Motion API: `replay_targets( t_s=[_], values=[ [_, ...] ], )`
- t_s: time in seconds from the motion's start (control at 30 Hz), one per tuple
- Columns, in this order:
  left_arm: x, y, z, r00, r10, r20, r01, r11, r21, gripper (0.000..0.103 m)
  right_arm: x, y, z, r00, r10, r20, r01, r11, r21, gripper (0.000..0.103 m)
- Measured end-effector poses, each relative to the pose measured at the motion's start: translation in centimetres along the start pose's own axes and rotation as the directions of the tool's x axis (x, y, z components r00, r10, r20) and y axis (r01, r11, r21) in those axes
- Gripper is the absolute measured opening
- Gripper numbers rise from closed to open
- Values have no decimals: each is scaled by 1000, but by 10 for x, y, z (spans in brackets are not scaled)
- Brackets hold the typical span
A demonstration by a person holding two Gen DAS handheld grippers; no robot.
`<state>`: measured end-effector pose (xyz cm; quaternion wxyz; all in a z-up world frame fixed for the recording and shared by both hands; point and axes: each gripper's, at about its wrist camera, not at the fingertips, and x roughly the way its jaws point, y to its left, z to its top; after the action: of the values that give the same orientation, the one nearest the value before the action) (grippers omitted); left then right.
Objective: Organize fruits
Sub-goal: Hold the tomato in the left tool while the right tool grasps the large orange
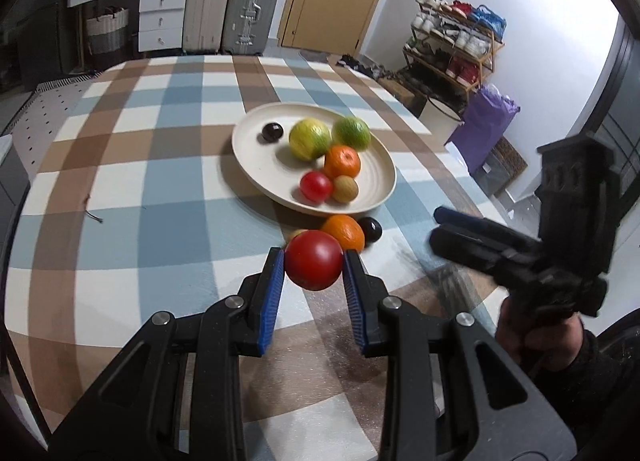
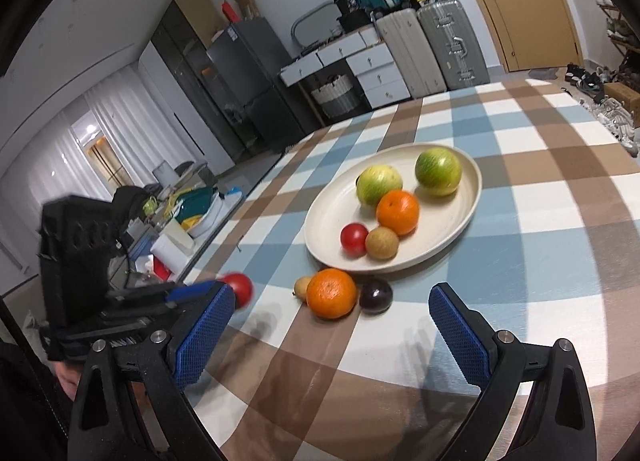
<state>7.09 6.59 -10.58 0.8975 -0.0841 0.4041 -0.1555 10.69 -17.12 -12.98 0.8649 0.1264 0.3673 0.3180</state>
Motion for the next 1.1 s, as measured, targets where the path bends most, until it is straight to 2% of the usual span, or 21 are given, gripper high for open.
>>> replay_targets(
  t_s=[0.3, 0.53, 0.87, 1.1],
  values=[
    [-24, 18, 5, 998, 0, 58, 2, 999, -33, 27, 34, 19, -5, 995, -69, -77, 59, 990, -128, 100],
    [-24, 36, 6, 998, -6, 64, 11, 998, -63, 27, 53, 25, -5, 991, -59, -119, 41, 988, -146, 88],
    [-14, 52, 7, 997, -39, 63, 44, 995, -88, 27, 62, 39, -2, 988, -90, -122, 63, 975, -212, 82],
    [-11, 59, 5, 996, -60, 63, 67, 992, -109, 27, 70, 54, -6, 978, -163, -128, 113, 938, -329, 78]
  ],
)
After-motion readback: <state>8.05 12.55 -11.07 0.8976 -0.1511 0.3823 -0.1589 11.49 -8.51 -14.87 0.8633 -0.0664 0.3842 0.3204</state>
